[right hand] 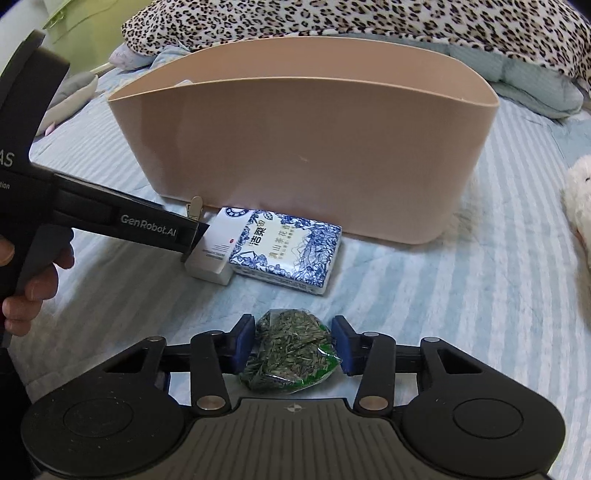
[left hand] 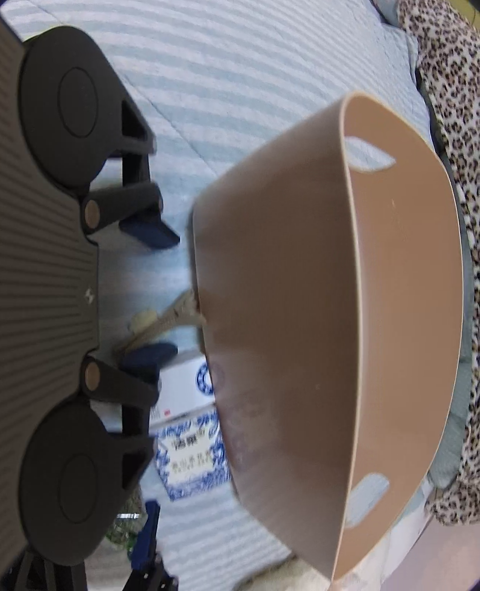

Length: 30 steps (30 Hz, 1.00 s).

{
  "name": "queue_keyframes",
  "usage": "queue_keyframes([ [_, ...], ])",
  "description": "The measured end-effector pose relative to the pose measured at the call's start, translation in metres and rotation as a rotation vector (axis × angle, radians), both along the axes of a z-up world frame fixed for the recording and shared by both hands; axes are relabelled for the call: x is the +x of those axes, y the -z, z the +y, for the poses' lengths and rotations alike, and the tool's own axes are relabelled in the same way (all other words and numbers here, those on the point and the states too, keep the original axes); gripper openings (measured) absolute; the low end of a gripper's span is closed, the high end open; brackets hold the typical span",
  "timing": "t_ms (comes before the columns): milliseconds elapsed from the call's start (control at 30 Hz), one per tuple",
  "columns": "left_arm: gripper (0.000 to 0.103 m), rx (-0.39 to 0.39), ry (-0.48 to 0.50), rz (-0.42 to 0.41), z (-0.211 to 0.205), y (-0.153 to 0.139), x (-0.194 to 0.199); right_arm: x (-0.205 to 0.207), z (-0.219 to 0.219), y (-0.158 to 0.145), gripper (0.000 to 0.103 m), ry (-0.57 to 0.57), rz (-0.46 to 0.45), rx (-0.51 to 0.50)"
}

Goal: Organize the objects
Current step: 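Grasp the hair clip with the left tool while the right tool grasps the green tea bag, then carry clip and tea bag over the basket and open both tools to drop them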

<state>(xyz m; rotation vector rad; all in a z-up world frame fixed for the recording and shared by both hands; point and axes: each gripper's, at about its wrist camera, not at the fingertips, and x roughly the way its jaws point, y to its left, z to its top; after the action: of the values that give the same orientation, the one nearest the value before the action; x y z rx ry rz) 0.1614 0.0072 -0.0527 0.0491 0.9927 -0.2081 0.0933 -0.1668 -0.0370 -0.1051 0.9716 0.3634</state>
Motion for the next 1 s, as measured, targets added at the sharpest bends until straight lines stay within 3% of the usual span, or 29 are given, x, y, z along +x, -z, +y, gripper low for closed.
queue_keyframes([
  [67, 0.039, -0.022, 0.008, 0.012, 0.001, -0.001, 0.001, 0.001, -0.001, 0.0, 0.041, 0.0, 0.002, 0.004],
  [100, 0.028, -0.035, 0.01, 0.02, 0.002, -0.003, 0.002, 0.001, -0.002, -0.001, 0.04, 0.002, 0.005, 0.009],
  [133, 0.022, -0.049, 0.01, 0.031, 0.005, -0.004, 0.003, 0.001, -0.003, -0.003, 0.039, 0.004, 0.005, 0.013],
  [233, 0.017, -0.093, -0.012, 0.054, 0.015, -0.007, 0.006, 0.003, -0.006, -0.005, 0.039, 0.014, 0.007, 0.03],
  [367, 0.017, -0.119, -0.039, 0.061, 0.027, -0.012, 0.007, 0.004, -0.011, -0.007, 0.037, 0.021, 0.006, 0.042],
  [467, 0.017, -0.103, -0.033, 0.046, 0.024, -0.016, -0.009, 0.003, -0.009, -0.01, 0.032, 0.018, -0.005, 0.041],
  [700, 0.016, -0.129, -0.034, 0.006, 0.031, -0.036, -0.035, -0.004, -0.012, -0.025, 0.029, 0.033, -0.029, 0.052],
  [1000, 0.016, -0.134, 0.013, -0.125, 0.024, -0.077, -0.061, -0.017, -0.014, -0.057, 0.029, 0.028, -0.112, 0.065],
])
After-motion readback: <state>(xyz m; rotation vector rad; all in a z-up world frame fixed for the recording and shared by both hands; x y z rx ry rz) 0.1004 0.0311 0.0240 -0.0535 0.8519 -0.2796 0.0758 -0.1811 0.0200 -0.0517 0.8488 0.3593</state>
